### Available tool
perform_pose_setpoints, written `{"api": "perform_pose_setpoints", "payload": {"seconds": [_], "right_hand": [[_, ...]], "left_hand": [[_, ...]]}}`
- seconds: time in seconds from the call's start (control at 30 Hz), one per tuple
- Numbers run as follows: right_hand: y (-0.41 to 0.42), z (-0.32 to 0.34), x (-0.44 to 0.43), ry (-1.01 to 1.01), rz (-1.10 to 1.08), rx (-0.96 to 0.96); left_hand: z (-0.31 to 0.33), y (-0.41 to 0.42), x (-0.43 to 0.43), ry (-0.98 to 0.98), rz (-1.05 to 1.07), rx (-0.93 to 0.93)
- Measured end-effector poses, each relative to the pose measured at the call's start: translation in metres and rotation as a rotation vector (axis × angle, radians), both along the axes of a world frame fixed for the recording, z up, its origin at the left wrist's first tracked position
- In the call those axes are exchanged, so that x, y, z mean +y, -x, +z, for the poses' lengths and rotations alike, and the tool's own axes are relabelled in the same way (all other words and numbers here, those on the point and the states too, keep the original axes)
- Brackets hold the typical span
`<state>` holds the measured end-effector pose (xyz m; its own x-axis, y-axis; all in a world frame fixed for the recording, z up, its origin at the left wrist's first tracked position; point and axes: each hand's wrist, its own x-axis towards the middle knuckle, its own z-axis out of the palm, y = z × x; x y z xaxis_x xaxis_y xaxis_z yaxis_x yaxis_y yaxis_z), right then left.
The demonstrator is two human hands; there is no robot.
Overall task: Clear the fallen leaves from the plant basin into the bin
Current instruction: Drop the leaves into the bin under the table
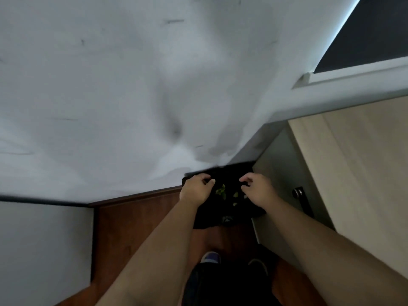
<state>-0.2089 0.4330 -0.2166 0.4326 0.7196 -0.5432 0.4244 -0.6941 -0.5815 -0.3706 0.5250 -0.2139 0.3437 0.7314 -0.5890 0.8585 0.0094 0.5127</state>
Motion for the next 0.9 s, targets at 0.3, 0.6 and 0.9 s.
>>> {"api": "perform_pose_setpoints", "payload": {"seconds": [0.3, 0.6, 0.9], "right_hand": [[-0.022, 0.122, 0.010, -0.154, -0.027, -0.127], [-0.077, 0.232, -0.092, -0.366, -0.444, -0.261], [-0.106, 0.260, -0.360, -0.244, -0.904, -0.416]], "left_hand": [[0.108, -0.016, 0.009, -0.153, -0.100, -0.026], [0.214, -0.142, -0.040, -0.356, -0.527, -0.221], [0.247, -0.253, -0.262, -0.410, -1.243, -0.342]]}}
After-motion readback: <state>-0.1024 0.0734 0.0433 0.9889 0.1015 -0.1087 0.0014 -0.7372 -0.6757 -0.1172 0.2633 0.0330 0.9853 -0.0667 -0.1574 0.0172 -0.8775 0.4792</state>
